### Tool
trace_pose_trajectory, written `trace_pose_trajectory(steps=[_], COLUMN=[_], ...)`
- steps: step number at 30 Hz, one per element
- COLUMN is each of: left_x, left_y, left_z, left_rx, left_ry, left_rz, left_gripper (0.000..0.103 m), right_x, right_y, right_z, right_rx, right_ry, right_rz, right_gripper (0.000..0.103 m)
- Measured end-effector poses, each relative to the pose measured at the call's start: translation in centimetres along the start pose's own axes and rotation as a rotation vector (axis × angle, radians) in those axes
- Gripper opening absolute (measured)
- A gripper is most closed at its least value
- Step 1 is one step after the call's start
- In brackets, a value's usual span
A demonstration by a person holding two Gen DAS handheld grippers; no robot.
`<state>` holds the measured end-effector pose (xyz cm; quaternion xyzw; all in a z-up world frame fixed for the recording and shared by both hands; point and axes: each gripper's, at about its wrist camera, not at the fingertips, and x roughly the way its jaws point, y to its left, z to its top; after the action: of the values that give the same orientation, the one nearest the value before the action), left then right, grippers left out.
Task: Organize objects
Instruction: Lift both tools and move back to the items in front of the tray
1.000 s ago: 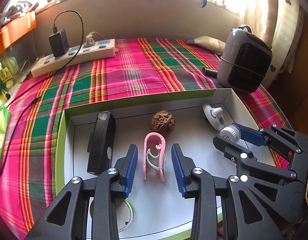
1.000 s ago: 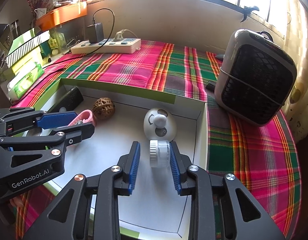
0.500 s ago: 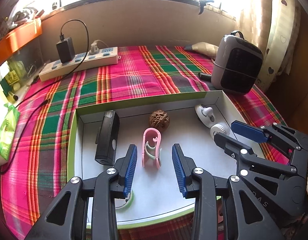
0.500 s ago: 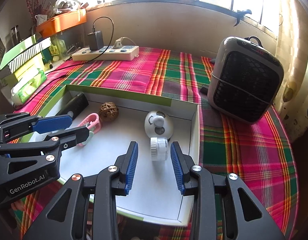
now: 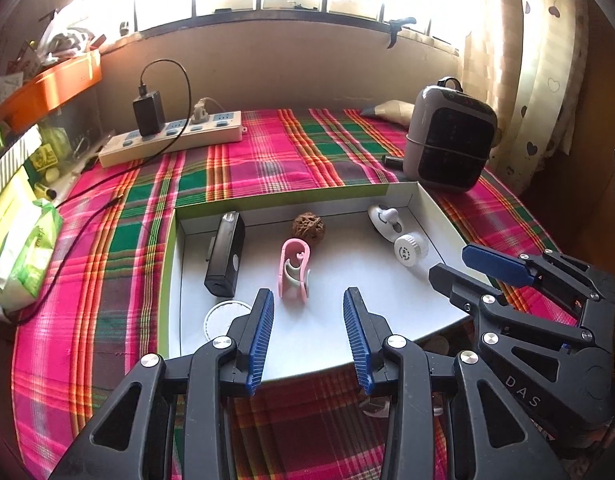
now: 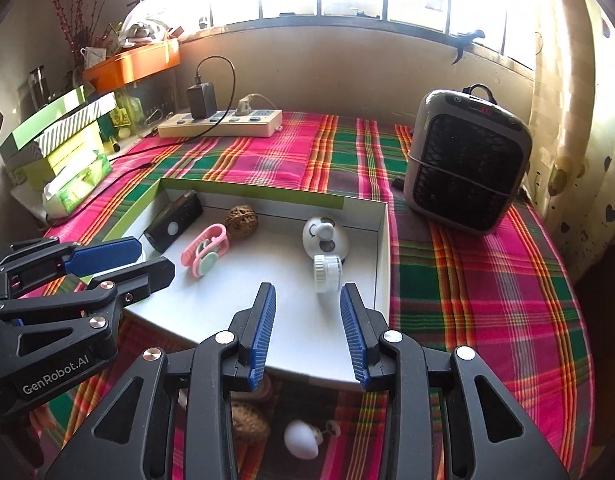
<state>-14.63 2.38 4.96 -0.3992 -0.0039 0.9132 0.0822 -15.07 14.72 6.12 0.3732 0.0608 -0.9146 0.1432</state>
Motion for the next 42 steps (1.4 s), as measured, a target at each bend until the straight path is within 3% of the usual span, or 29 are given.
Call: trace_pose_trajectory(steps=[18,24,27,37,42], left_x=[-3.5,-3.2,-2.9,-1.1,-0.1], left_y=[-0.5,-0.6,-0.6,-1.6,-2.0], left_z=[-3.6,-5.2,-6.0,-5.8,-5.4], left_rx=[-0.018,-0.016,-0.026,-0.01,-0.027], left_ry=[-0.039,-0.009,0.01,0.068,0.097], left_rz=[-0.034,-0.085,-0.108,-0.169,-0.158], left_gripper=[0.034,0.035,0.035,0.039,0.04], right_x=[-3.9,-4.5,-4.5,-4.2,-3.9], right_y=[0.2,-0.6,-1.1,-1.9,-2.2], right_z=[-3.5,-5.2,-5.9,-7.5,-7.5], right_rx=[0.046,0.08,0.097,0.126,0.138], right_ry=[-0.03,-0.016,-0.003,0.031,0.039], right_rz=[0.013,0.005,0.003,0.019,0.029], right_gripper=[0.035,0.036,0.046,0.046,0.046])
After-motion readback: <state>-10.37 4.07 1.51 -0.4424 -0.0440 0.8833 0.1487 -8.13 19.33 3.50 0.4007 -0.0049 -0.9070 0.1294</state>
